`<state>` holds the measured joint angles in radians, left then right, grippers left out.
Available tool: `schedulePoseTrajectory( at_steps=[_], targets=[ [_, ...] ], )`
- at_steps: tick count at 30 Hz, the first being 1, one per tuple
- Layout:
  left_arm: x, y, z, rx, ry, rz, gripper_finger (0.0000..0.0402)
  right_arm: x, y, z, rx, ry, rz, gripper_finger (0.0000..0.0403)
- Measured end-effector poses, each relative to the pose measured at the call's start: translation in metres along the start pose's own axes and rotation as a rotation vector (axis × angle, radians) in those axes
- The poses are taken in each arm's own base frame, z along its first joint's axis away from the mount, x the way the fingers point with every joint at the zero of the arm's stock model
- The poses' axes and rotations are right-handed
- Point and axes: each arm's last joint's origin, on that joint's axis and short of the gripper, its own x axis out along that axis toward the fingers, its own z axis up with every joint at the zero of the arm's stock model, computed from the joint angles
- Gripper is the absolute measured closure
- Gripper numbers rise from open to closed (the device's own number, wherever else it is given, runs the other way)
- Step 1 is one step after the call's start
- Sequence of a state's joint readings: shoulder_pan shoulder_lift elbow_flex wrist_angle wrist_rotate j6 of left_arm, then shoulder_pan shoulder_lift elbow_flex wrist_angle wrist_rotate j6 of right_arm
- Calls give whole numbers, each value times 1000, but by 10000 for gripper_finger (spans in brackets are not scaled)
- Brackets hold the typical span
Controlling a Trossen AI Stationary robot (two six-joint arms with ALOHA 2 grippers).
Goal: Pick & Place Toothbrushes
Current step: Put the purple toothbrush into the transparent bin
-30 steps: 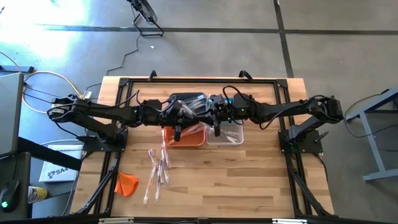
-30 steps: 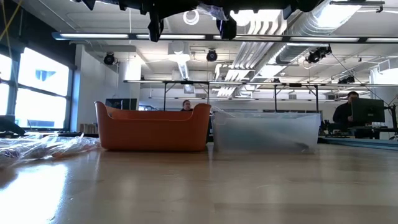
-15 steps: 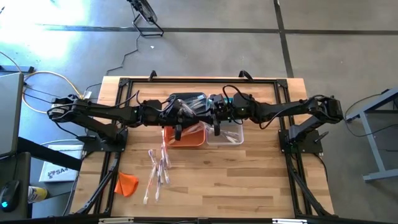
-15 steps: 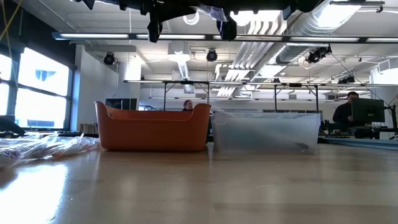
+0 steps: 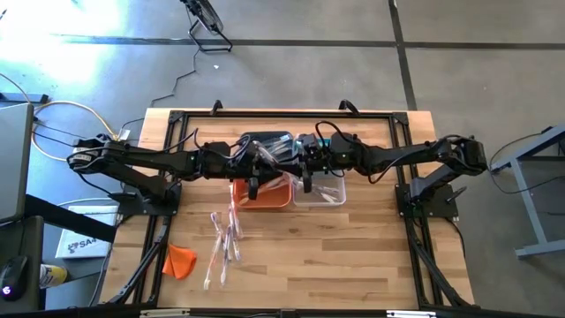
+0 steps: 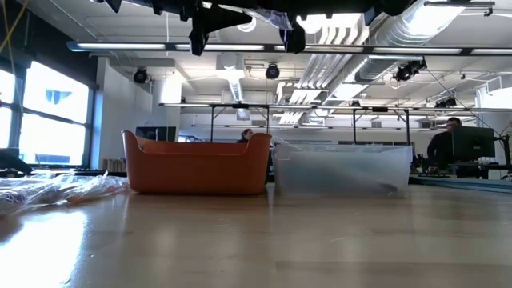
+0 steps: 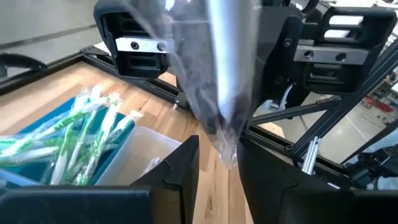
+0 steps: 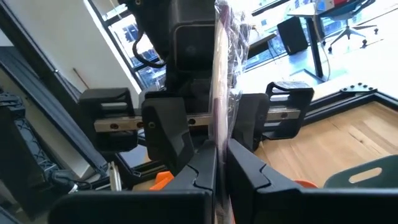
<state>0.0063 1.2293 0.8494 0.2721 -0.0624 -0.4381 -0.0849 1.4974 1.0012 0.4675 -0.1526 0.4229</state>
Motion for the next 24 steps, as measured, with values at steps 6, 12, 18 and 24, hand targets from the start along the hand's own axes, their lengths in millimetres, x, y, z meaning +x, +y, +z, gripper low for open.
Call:
schedulePoseTrajectory(
  at_steps=[6,12,18,24],
  targets=[
    [-9,-8,-1,126,29,-14,295,-9,0,2,-28,41,-72,393],
    [-28,-10,0,147,81,80,295,-31,3,-1,-68,210,-216,393],
    [-38,-9,3,144,84,105,295,-59,5,-15,-106,478,-307,393],
    [-54,-11,14,140,29,114,295,-71,2,-32,-94,710,-315,393]
  ],
)
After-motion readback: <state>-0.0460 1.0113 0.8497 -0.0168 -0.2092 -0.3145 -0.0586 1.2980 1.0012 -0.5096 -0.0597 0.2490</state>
